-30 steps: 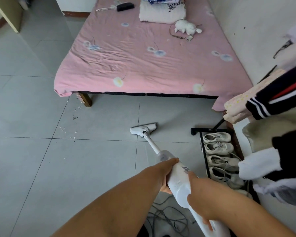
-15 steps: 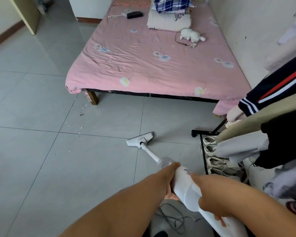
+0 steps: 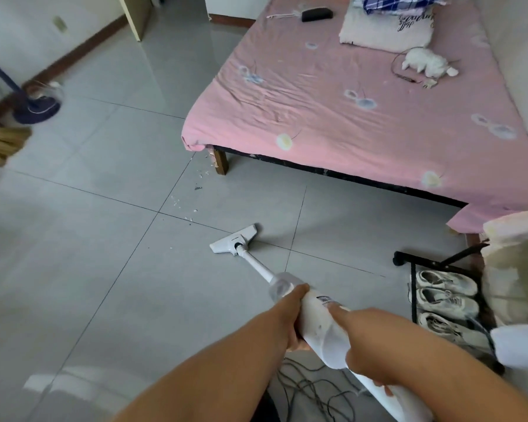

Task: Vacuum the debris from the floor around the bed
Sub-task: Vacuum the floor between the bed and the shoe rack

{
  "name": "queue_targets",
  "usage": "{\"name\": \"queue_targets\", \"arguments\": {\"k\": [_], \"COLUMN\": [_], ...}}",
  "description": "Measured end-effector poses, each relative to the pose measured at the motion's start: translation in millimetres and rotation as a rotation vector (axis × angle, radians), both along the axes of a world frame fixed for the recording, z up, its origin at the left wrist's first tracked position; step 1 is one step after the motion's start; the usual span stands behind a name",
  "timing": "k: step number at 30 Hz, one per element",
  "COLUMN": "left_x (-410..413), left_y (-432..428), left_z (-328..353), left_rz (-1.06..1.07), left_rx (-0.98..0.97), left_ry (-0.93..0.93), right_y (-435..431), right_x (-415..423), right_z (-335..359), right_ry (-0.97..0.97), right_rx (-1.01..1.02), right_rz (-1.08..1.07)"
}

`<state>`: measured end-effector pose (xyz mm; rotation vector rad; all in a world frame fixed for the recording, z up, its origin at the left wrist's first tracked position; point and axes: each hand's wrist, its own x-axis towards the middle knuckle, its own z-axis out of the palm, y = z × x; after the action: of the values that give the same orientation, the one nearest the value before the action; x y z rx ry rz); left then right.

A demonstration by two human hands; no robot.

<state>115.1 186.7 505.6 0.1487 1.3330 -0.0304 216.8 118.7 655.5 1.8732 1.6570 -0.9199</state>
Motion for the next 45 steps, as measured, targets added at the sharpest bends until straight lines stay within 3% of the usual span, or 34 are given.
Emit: {"name": "queue_targets", "arguments": {"k": [14,29,34,39,45], "left_x": [-83,-159,-174,-173,-160], "left_y": [137,281,310,314,273], "left_z": [-9,-39,-45,-48,-46], "left_rz": [0.202,0.274,0.291,0.281,0.231], "left_rx": [0.009,0.081,0.106,0.102,0.065], "left_ry": [0.03,0.047,0.082,0.102,0.088], "right_y": [152,306,324,332,289], "right_x": [-69,-147,-161,-167,-152], "right_z": [-19,-47,-59,-67,-52], "right_ry": [0.03,-0.001,0.146,-0.026,-0.019], "right_rx": [-0.007,-0.203,0.011,-0.207,-0.207], "right_rz": [0.119,0.178,0.192,0.199,0.191]}}
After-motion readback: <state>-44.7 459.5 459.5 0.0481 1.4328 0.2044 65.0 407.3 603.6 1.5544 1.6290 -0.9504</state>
